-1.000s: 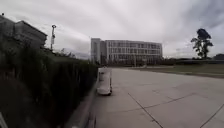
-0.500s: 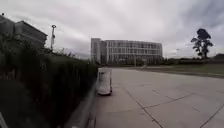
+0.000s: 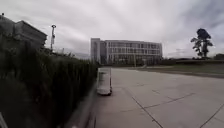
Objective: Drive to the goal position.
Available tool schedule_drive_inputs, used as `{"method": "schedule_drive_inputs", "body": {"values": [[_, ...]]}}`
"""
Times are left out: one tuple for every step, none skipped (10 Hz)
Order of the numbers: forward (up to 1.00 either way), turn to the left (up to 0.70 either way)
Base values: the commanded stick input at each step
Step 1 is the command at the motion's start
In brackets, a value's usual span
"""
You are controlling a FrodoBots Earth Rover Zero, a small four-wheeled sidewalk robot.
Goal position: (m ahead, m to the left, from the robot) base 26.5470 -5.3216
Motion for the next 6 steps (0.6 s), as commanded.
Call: {"method": "schedule_drive_inputs", "body": {"values": [[0.00,0.01],[0.00,0.02],[0.00,0.04],[0.00,0.00],[0.00,0.04],[0.00,0.02]]}}
